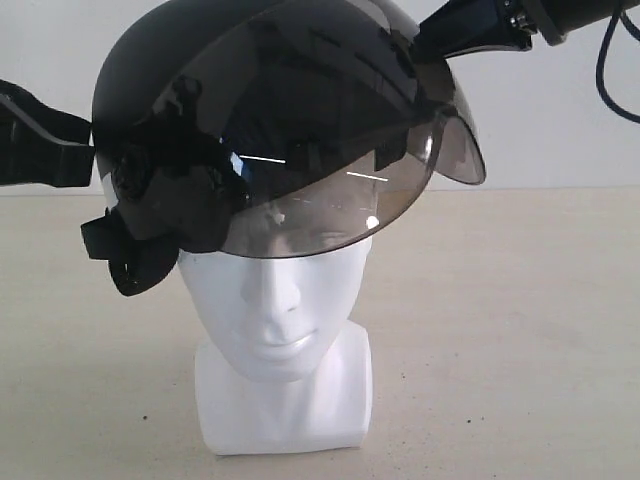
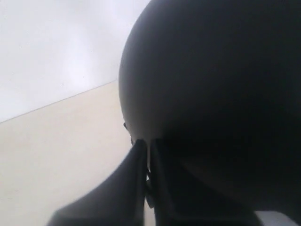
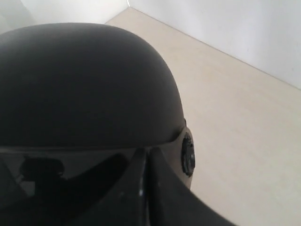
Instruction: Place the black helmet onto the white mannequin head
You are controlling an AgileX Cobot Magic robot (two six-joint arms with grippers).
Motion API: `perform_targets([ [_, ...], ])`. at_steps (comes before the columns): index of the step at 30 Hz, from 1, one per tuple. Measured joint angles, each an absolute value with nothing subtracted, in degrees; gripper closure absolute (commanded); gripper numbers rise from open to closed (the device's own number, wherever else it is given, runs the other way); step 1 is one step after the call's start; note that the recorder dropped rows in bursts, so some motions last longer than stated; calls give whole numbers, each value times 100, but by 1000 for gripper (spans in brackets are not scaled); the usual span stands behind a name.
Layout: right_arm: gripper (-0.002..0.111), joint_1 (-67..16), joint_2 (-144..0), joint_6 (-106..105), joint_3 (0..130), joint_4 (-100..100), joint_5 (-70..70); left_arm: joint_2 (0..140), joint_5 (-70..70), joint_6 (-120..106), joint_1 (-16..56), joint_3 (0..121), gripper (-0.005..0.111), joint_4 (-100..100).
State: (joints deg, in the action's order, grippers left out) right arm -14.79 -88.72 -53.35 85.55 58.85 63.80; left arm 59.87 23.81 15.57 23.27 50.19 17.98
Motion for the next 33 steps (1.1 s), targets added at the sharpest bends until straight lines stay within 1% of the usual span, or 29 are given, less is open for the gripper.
perform_targets([
  [4, 108, -1500, -8740, -5269, 8448, 5834, 6497, 6053, 2317, 1544, 2197, 5019, 102, 1750],
  [12, 108, -1501, -8595, -5236, 7869, 5626, 6473, 6066, 1933, 1440, 2163, 5019, 102, 1670],
  [18, 108, -1940, -8491, -5247, 7864, 5109, 6178, 6107, 1828, 1393, 2139, 5019, 102, 1670],
  [28, 108, -2022, -8274, -5053, 7864, 5084, 6198, 6107, 1836, 1259, 2139, 5019, 102, 1624],
  [33, 108, -2187, -8252, -4988, 7864, 4950, 6111, 6107, 1825, 1246, 2139, 5019, 102, 1624],
])
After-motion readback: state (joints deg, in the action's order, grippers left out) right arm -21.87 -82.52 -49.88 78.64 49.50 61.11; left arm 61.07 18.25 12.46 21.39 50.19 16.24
